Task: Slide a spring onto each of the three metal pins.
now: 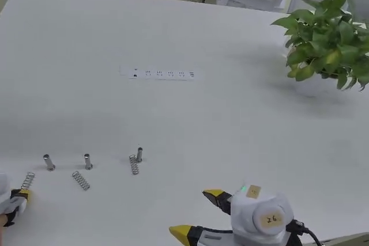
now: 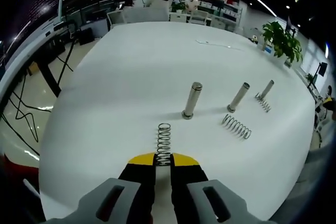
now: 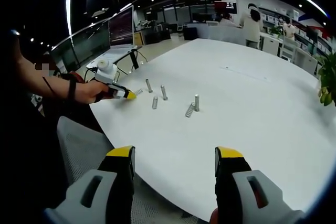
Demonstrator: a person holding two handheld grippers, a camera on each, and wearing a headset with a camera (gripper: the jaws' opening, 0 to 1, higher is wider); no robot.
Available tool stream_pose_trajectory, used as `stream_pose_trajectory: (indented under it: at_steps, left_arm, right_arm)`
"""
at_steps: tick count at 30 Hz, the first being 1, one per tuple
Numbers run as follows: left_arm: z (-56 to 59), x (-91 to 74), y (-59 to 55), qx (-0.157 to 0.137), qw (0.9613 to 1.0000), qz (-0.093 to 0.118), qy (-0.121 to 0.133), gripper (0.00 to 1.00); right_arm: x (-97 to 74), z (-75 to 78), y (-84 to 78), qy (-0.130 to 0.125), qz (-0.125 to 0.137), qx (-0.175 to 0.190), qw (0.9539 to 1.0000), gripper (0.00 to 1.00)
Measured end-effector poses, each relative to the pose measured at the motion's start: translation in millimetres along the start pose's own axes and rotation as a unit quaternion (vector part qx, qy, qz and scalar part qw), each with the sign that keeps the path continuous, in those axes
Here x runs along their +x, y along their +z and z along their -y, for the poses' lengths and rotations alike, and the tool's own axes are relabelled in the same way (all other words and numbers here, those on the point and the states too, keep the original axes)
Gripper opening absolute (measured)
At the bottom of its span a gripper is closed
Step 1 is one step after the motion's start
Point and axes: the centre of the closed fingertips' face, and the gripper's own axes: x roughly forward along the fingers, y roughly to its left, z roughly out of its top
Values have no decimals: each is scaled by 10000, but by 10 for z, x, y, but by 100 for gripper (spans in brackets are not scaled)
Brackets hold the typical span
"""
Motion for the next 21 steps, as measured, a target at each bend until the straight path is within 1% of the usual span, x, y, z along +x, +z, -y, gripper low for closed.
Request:
stream_pose_trajectory:
  at_steps: [1,2,5,7,12,14,19,21]
  left_arm:
    - [-5,-18,-15,-81,10000,1,-17,3]
    - [22,-42,-30,-165,9998,17,-92,3]
    - [25,-144,-72,-194,9997,90,-102,2]
    - [46,-223,-101,-276,9994,167,-156,2]
    - [97,-412,-176,-197,9992,265,-222,2]
    - [100,-484,-199,-200,9991,309,-223,2]
    - [109,-647,-205,-302,9982,449,-247,2]
    - [128,-714,-205,-284,9981,495,-252,2]
  right_arm:
    - [12,-9,13,22,1,-24,10000,60]
    - [24,-14,19,43,-7,-34,10000,60]
    - [63,-36,36,118,-5,-81,9999,60]
    - [94,-63,43,192,-39,-130,9997,60]
    - [159,-105,78,312,-23,-187,9993,60]
    - [185,-127,73,371,-36,-217,9991,60]
    - [220,-175,59,484,-57,-264,9985,60]
    - [227,-183,53,515,-51,-262,9983,60]
